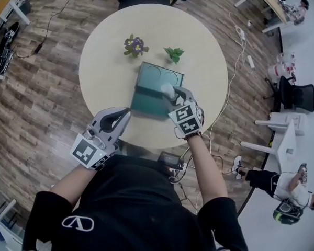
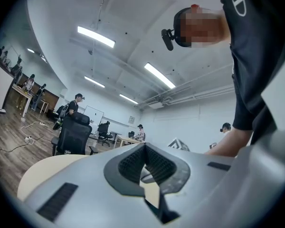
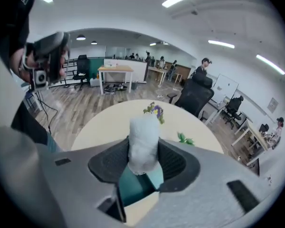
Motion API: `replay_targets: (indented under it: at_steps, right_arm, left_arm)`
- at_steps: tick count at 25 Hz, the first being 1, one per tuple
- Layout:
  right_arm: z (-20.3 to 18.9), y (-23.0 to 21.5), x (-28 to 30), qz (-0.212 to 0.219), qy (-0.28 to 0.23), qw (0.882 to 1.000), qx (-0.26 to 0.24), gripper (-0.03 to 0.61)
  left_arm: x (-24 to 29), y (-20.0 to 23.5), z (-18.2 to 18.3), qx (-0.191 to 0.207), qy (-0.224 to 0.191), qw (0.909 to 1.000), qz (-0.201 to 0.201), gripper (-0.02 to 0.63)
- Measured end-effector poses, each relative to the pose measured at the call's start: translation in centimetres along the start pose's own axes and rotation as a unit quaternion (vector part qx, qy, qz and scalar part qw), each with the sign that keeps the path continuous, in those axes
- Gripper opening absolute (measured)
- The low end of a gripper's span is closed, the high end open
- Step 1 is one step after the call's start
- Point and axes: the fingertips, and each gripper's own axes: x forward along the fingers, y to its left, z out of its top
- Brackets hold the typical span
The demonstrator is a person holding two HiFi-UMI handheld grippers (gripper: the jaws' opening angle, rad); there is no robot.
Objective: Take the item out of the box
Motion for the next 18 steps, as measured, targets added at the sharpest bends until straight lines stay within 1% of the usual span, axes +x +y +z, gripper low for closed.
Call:
replay_targets:
  at_steps: [3,7,12,15,18]
  right_arm:
    - [3.3,-1.4,-5.6,-0.038,-0.069,0.997,0.016,0.187]
    - [6.4,-2.2,-12.6,-0.086,-0.15,0.984,0.028,0.187]
    - [8.1,-2.3,-18.8,-0.125,-0.232,0.963,0.059,0.187]
    - [8.3,-1.9,-21.6,-0.137,-0.282,0.945,0.09,0.187]
    - [8.3,-1.4,-23.6,-0.149,-0.316,0.931,0.102,0.186]
  left_arm:
    - [1.6,-0.9,0.5,0.006,-0.004,0.9998,-0.019,0.005]
    - [3.7,-2.4,1.5,0.018,-0.012,0.9986,-0.048,0.005]
    - [6.0,-4.2,3.2,0.03,-0.024,0.9961,-0.079,0.005]
    - [6.5,-5.0,2.6,0.036,-0.004,0.9949,-0.094,0.005]
    - [7.0,-5.8,2.5,0.04,0.006,0.9934,-0.108,0.005]
